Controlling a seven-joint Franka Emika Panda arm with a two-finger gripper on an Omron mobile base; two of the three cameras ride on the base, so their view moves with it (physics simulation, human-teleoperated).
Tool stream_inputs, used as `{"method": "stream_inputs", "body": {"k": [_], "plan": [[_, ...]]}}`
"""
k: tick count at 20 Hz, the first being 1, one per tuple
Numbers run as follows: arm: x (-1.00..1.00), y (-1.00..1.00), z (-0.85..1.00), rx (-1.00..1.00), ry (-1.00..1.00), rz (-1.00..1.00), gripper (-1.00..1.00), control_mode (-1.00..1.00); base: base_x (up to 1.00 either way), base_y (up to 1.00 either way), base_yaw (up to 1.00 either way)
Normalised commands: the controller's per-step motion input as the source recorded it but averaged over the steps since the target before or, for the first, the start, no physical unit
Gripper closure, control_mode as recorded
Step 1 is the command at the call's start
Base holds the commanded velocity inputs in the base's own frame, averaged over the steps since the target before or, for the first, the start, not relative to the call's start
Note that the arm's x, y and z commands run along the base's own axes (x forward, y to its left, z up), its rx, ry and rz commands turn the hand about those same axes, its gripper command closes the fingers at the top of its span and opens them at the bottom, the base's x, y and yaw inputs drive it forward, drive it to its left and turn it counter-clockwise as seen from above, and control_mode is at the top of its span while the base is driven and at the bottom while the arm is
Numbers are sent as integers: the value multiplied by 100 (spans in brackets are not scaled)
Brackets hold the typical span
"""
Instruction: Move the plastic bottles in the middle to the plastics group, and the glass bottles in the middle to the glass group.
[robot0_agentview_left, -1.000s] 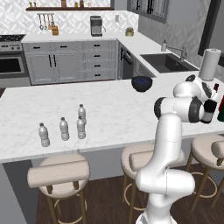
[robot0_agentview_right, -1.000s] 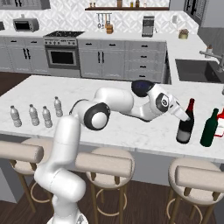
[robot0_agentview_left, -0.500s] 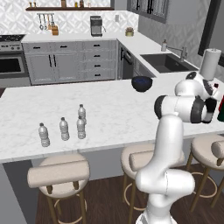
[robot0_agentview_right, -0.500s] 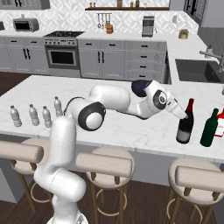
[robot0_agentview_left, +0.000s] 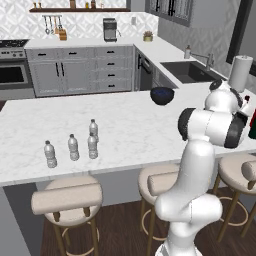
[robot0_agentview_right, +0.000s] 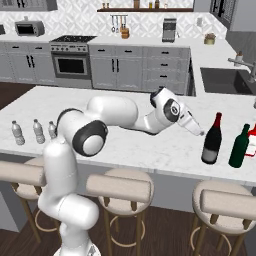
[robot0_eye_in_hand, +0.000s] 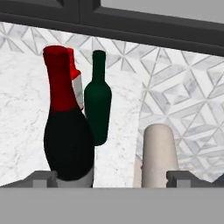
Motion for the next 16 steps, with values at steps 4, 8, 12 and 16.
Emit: {"method": "stream_inputs", "body": {"k": [4, 8, 12, 16], "plan": [[-48, 64, 12, 0, 9, 0, -100, -100, 0, 0, 0], [-43, 64, 12, 0, 19, 5, -100, -100, 0, 0, 0], [-44, 78, 7, -4, 5, 19, -100, -100, 0, 0, 0], [-47, 79, 8, -7, 0, 24, -100, -100, 0, 0, 0]]}}
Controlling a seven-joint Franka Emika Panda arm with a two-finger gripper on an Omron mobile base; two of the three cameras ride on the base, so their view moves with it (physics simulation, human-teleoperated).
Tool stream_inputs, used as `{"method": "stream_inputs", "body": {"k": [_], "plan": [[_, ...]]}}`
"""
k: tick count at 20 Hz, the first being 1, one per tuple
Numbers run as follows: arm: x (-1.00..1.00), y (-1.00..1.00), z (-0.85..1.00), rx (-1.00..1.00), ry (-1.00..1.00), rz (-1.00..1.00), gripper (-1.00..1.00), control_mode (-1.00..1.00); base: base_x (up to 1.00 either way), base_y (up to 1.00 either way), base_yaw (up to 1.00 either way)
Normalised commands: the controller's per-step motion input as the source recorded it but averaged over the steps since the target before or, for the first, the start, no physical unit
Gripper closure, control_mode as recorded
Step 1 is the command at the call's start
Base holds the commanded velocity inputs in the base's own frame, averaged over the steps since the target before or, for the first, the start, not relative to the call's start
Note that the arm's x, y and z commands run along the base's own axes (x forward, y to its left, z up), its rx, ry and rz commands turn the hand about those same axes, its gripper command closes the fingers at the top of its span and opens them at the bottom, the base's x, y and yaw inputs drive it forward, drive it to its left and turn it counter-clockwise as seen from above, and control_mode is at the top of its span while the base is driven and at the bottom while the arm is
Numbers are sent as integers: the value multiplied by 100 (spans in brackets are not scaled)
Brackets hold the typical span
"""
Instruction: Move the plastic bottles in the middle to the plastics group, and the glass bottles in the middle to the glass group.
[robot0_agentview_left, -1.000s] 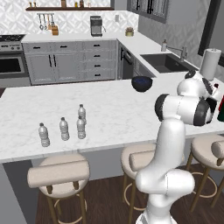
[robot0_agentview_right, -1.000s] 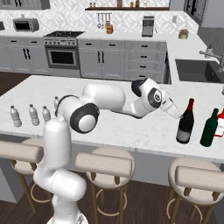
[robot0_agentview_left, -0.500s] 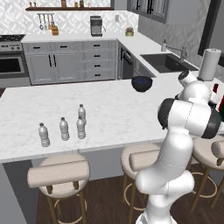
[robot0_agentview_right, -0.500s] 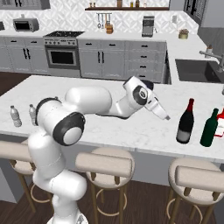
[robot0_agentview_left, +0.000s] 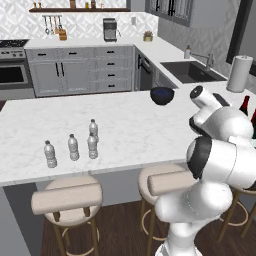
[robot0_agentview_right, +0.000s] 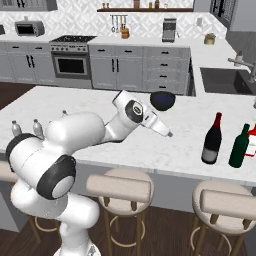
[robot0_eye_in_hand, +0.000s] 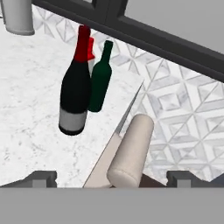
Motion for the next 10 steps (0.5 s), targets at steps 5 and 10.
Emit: {"method": "stream_inputs", "body": {"k": [5, 10], "plan": [[-50, 77, 11, -9, 1, 29, -100, -100, 0, 0, 0], [-58, 74, 12, -3, 1, 25, -100, -100, 0, 0, 0]]}}
